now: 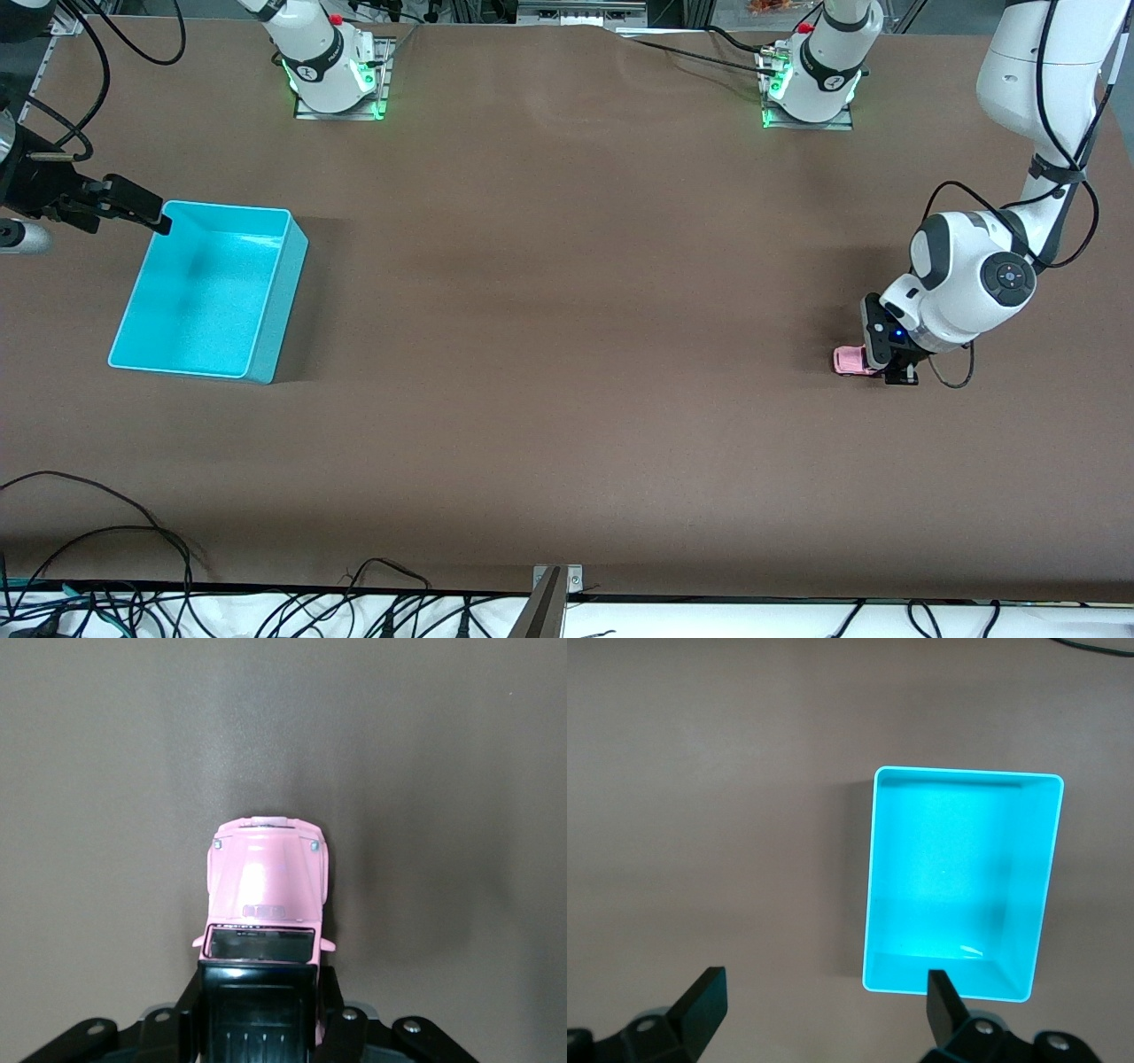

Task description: Wind and store pink jeep toy

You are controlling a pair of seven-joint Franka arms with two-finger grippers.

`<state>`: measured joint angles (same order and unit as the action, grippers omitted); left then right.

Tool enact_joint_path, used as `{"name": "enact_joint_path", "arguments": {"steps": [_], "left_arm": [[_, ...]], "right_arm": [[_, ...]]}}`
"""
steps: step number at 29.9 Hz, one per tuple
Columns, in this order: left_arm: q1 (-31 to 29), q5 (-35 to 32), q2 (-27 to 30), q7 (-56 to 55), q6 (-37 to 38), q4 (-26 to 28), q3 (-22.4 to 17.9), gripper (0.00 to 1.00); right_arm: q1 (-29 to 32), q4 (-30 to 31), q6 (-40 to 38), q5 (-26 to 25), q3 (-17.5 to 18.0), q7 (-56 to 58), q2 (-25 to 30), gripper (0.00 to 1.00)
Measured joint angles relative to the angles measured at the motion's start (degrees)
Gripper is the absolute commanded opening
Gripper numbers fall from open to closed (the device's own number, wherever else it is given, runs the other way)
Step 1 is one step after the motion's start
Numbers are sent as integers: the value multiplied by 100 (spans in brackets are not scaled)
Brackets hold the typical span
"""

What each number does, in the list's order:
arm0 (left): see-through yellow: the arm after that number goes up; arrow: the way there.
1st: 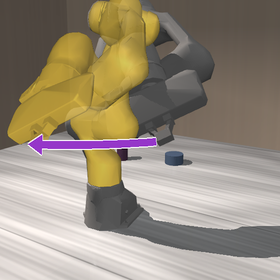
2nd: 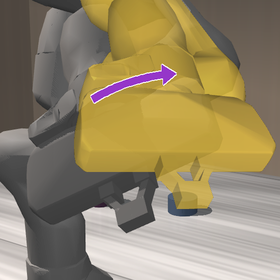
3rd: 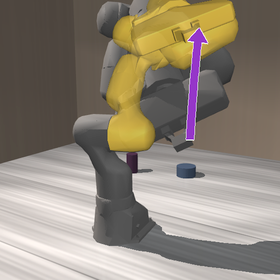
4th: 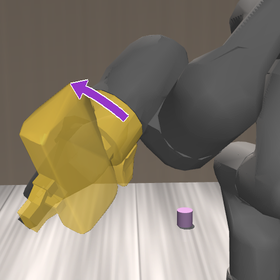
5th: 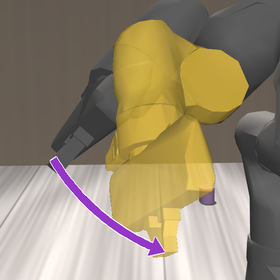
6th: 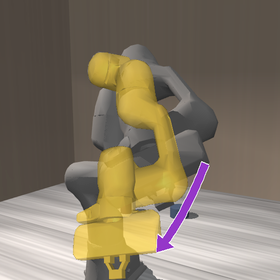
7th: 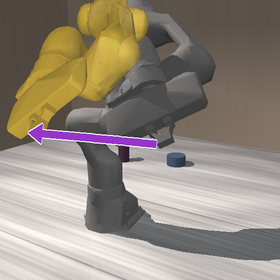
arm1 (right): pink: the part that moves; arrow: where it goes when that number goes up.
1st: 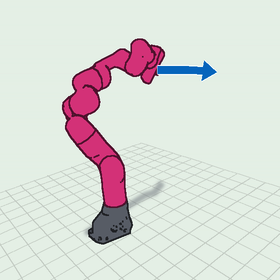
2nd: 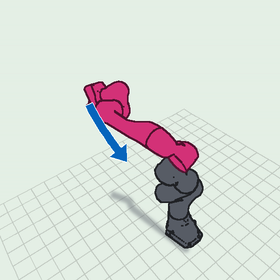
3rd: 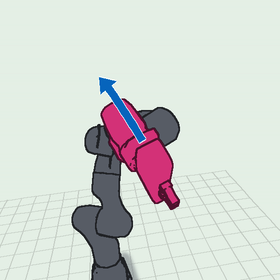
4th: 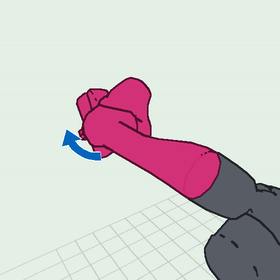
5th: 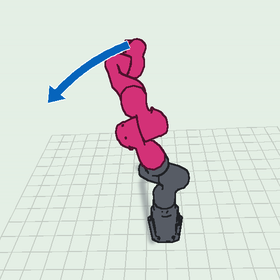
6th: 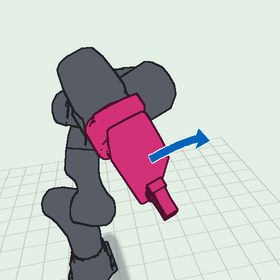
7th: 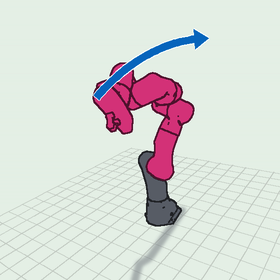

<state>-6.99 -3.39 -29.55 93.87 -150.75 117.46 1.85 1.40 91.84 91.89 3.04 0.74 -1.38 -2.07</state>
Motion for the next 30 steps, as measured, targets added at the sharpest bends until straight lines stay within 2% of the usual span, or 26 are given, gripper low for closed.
{"name": "enact_joint_path", "arguments": {"steps": [15, 30], "left_arm": [[-112, 0, -4, 34, -6, -1, -26, 0], [-1082, 0, -42, 885, -51, -53, -31, 0]], "right_arm": [[0, 0, 0, 0, -1, 0, 0, 100], [0, 0, 0, -1, -1, 0, 0, 100]]}}
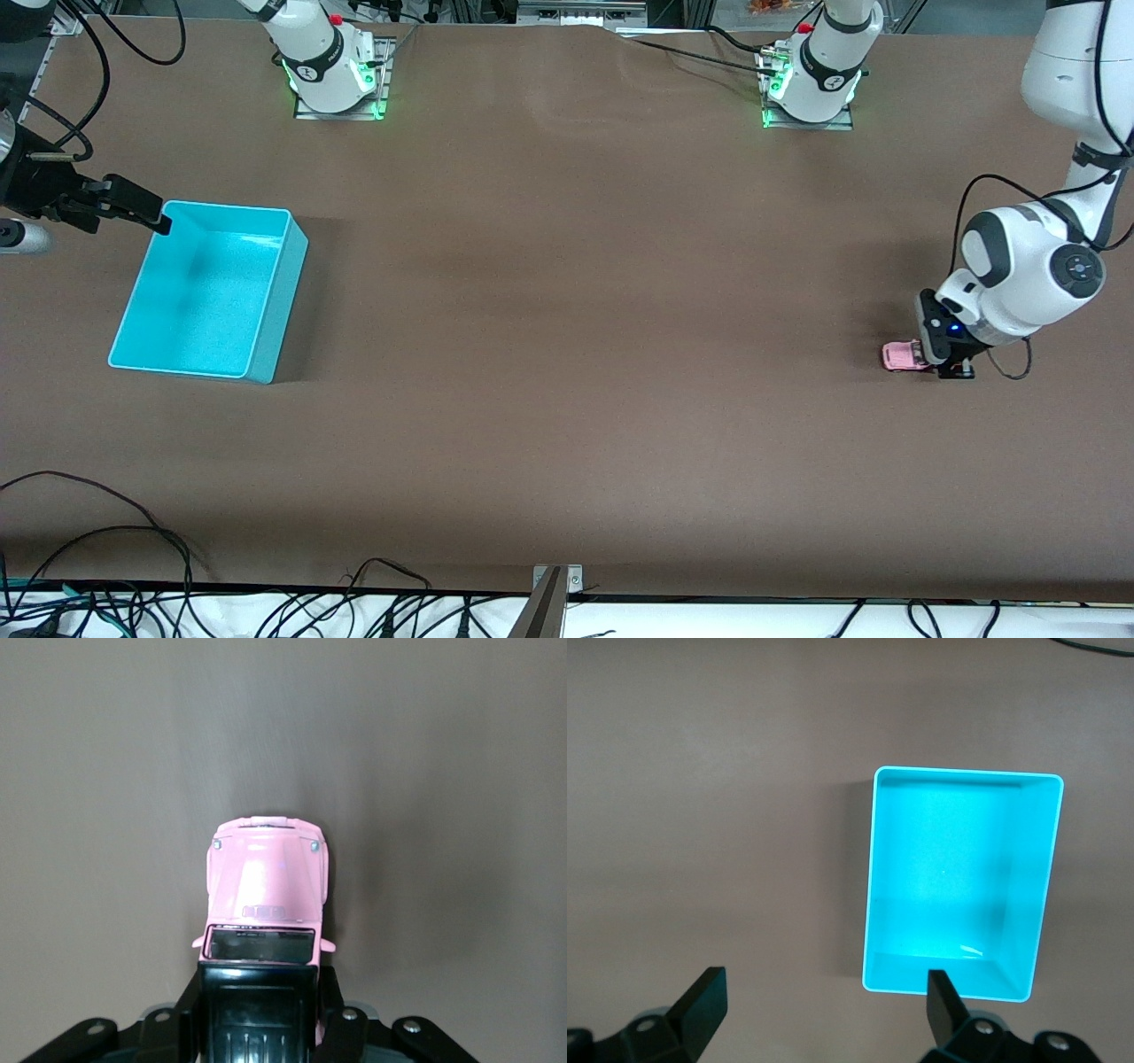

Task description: Wind and store pink jeep toy

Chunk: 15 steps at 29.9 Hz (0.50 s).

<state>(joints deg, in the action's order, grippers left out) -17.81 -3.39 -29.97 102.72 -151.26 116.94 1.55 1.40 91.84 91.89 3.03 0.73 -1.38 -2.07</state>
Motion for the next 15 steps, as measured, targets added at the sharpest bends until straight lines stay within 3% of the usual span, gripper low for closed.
{"name": "enact_joint_path", "arguments": {"steps": [15], "left_arm": [[-887, 0, -141, 914, -5, -231, 17, 0]], "right_arm": [[0, 0, 0, 0, 0, 0, 0, 100]]}}
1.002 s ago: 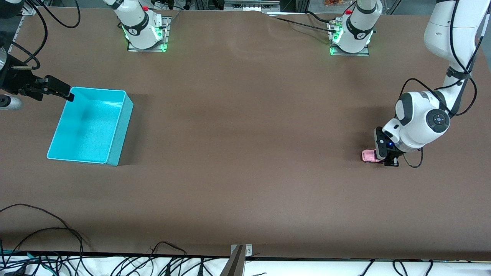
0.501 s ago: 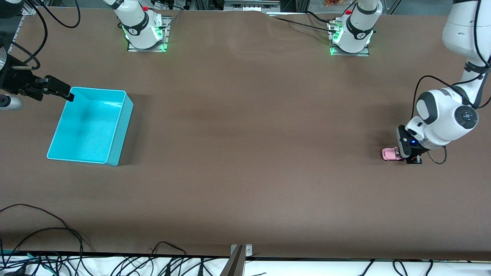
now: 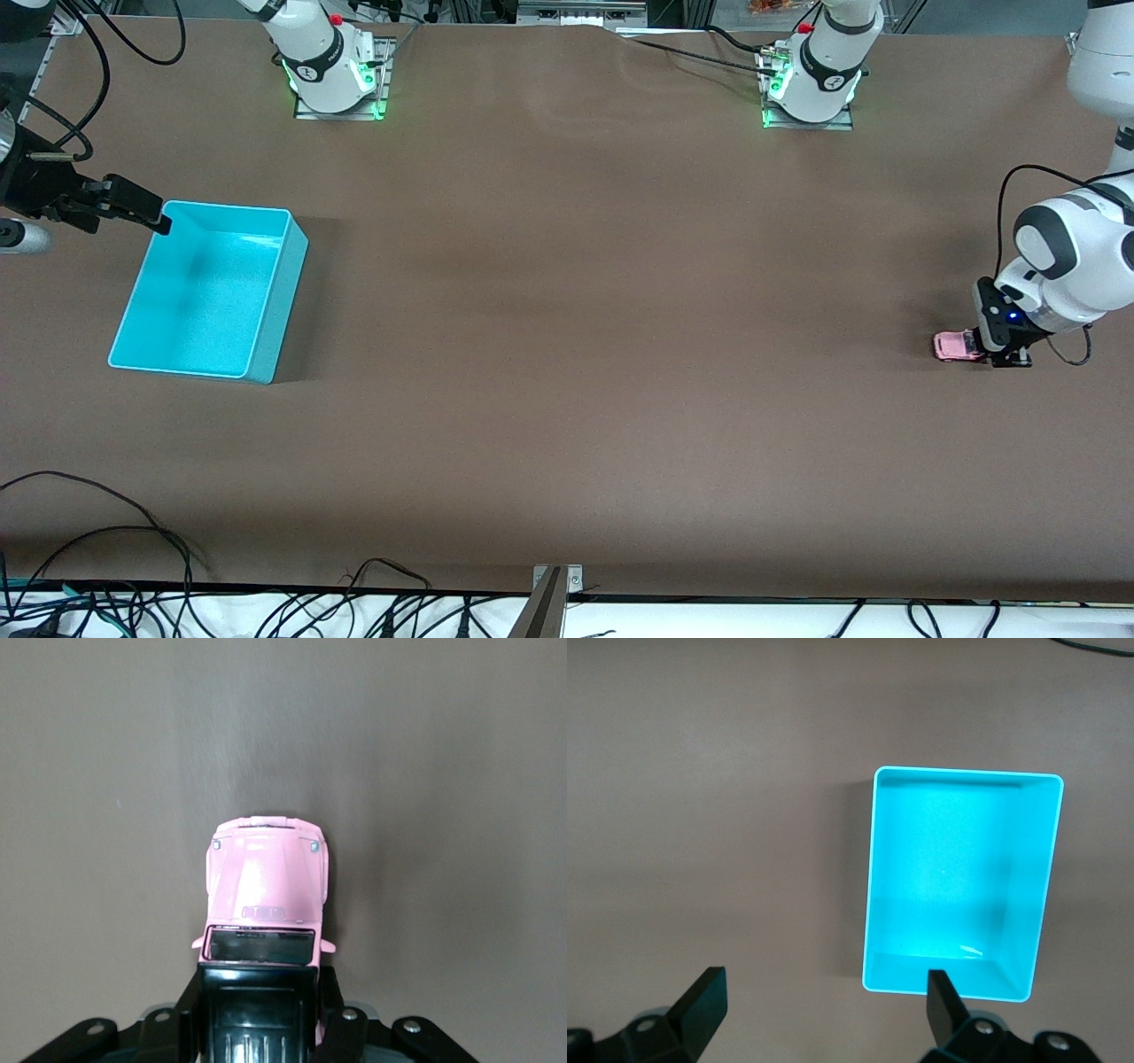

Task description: Wind and store pink jeep toy

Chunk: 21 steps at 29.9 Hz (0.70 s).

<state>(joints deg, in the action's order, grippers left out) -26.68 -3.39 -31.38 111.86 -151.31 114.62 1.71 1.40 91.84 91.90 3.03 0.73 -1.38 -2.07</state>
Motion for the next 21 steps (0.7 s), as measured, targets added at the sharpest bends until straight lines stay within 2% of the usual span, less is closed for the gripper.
{"name": "enact_joint_path", "arguments": {"steps": [21], "left_arm": [[-406, 0, -25, 381, 0, -35, 14, 0]], "right_arm": [[0, 0, 0, 0, 0, 0, 0, 100]]}}
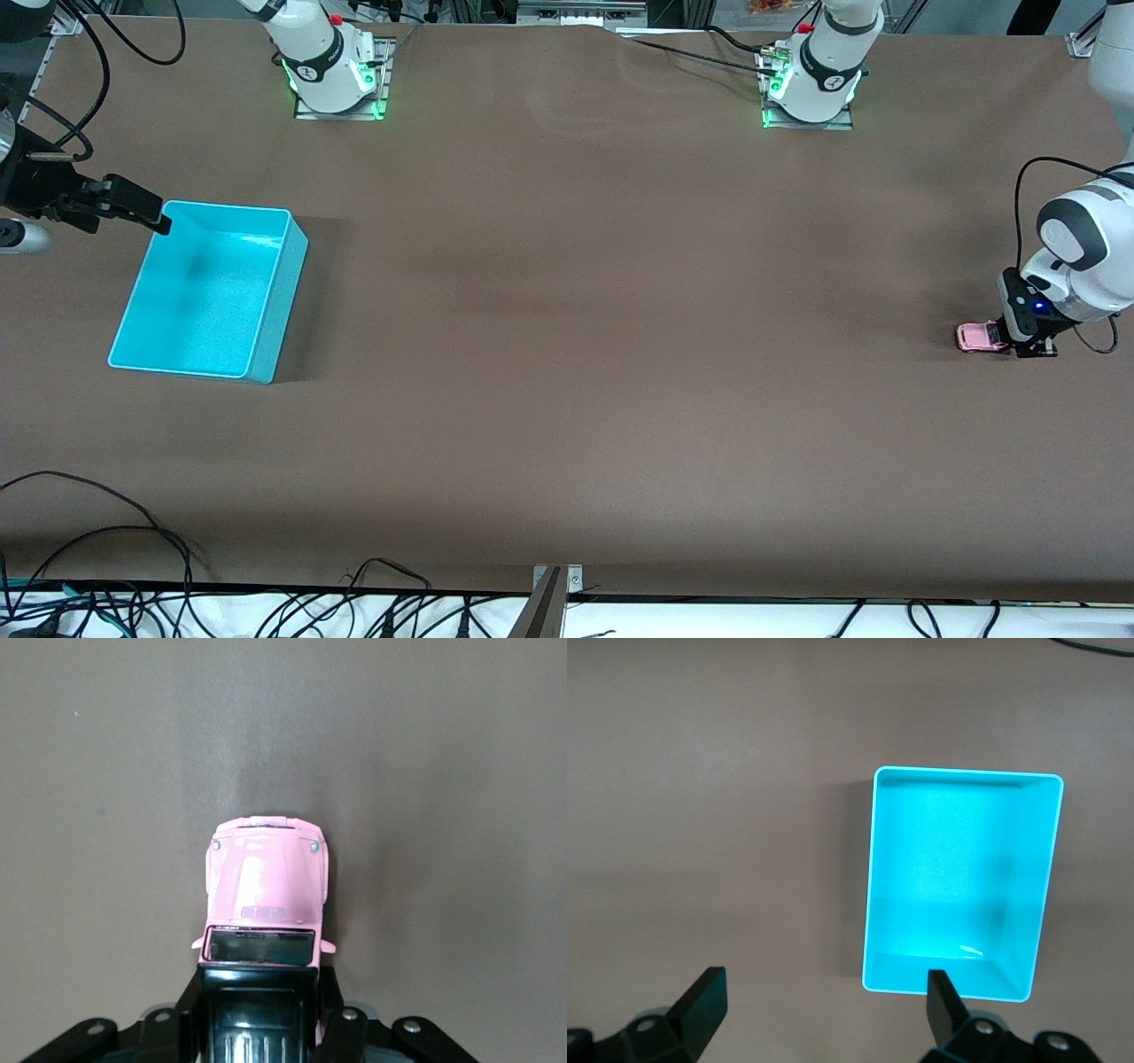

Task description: Wind and store pink jeep toy

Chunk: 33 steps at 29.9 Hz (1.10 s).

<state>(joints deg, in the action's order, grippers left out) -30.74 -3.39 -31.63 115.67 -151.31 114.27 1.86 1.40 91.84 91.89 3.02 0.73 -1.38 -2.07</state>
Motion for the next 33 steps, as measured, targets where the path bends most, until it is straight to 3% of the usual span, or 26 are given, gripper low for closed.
{"name": "enact_joint_path", "arguments": {"steps": [11, 12, 13, 14, 15, 24, 33], "left_arm": [[-112, 0, -4, 92, 6, -8, 11, 0], [-112, 0, -5, 93, 11, -10, 12, 6], [-113, 0, -6, 93, 18, -15, 12, 24], [-112, 0, -9, 94, 28, -21, 12, 55], [-113, 0, -11, 94, 40, -28, 13, 100], [-159, 0, -117, 128, 526, -158, 4, 100], [-150, 34, -125, 105, 1738, -1012, 137, 100]], "right_arm": [[0, 0, 0, 0, 0, 0, 0, 100], [0, 0, 0, 0, 0, 0, 0, 100], [0, 0, 0, 0, 0, 0, 0, 100], [0, 0, 0, 0, 0, 0, 0, 100], [0, 0, 0, 0, 0, 0, 0, 100], [0, 0, 0, 0, 0, 0, 0, 100], [0, 0, 0, 0, 0, 0, 0, 100]]}}
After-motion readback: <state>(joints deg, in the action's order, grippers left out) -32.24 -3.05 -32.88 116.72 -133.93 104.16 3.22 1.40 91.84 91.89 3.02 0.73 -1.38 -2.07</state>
